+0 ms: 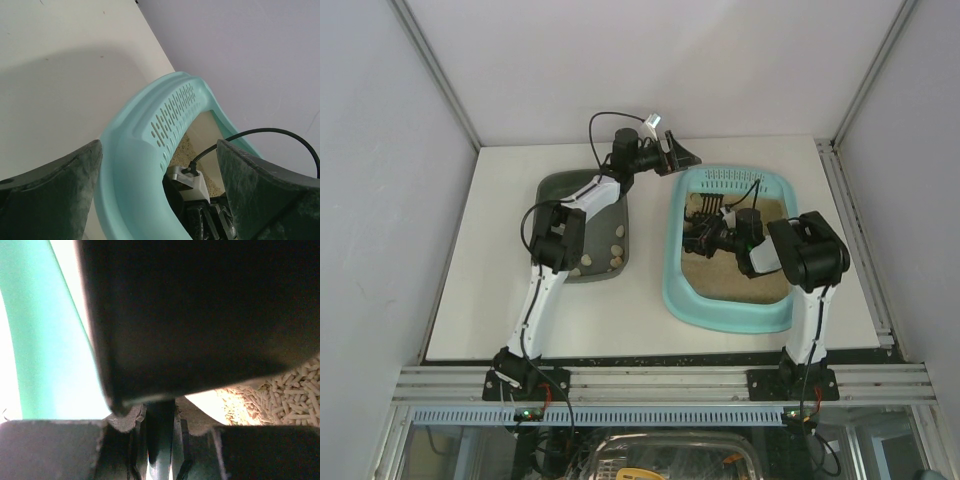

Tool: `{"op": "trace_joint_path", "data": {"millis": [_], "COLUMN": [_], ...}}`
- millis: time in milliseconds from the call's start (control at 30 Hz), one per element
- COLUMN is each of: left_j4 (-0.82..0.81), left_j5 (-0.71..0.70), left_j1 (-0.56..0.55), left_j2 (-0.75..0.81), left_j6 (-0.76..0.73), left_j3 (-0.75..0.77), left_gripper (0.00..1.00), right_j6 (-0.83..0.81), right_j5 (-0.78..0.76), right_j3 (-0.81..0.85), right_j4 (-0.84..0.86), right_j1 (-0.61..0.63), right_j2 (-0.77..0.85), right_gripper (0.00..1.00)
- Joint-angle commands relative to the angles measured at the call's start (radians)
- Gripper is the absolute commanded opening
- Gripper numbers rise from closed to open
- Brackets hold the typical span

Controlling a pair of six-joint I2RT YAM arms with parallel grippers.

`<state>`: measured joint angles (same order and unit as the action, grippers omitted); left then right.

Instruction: Clean the litter box

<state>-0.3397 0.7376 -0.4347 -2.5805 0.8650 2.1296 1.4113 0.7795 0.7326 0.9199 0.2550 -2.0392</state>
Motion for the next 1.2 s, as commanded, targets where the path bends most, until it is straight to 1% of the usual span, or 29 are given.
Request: {"op": "trace_joint_path", "data": {"millis": [0,67,267,567,900,967,1067,1133,1167], "left_j4": [-0.032,-0.026,-0.021,-0.011,0.009,0.033,0.112,0.186,0.232], "left_j5": [0.024,0.025,0.042,0.031,0.051,0.057,0.062,0.057,0.051], "left_j1": [-0.001,-0.001,-0.001,-0.001,-0.002,-0.004,-0.003,0.002,0.004], "left_j2": [0.073,0.078,0.098,0.122,0.155,0.171,0.205,0.232,0.25], "left_j6": [0.007,0.003,-0.009,-0.02,-0.045,-0.075,-0.149,-0.216,-0.273], "left_j3": [-0.023,-0.027,-0.044,-0.069,-0.088,-0.088,-0.091,-0.099,-0.106], "left_gripper": [1.0,1.0,1.0,1.0,1.0,1.0,1.0,1.0,1.0], "right_j6": [-0.022,-0.06,-0.202,-0.344,-0.539,-0.572,-0.626,-0.647,-0.646], "right_j5": [0.129,0.131,0.113,0.11,0.106,0.109,0.113,0.125,0.133], "right_j3": [-0.001,-0.012,-0.028,-0.033,-0.055,-0.058,-0.063,-0.085,-0.116], "right_j4": [0.059,0.009,-0.257,-0.564,-0.942,-0.997,-1.065,-1.069,-1.052], "right_j1": [0.02,0.017,0.012,-0.005,-0.099,-0.109,-0.121,-0.136,-0.147], "right_j2": [-0.008,0.035,0.193,0.367,0.578,0.616,0.691,0.74,0.766], "right_gripper": [0.0,0.0,0.0,0.0,0.0,0.0,0.0,0.0,0.0]}}
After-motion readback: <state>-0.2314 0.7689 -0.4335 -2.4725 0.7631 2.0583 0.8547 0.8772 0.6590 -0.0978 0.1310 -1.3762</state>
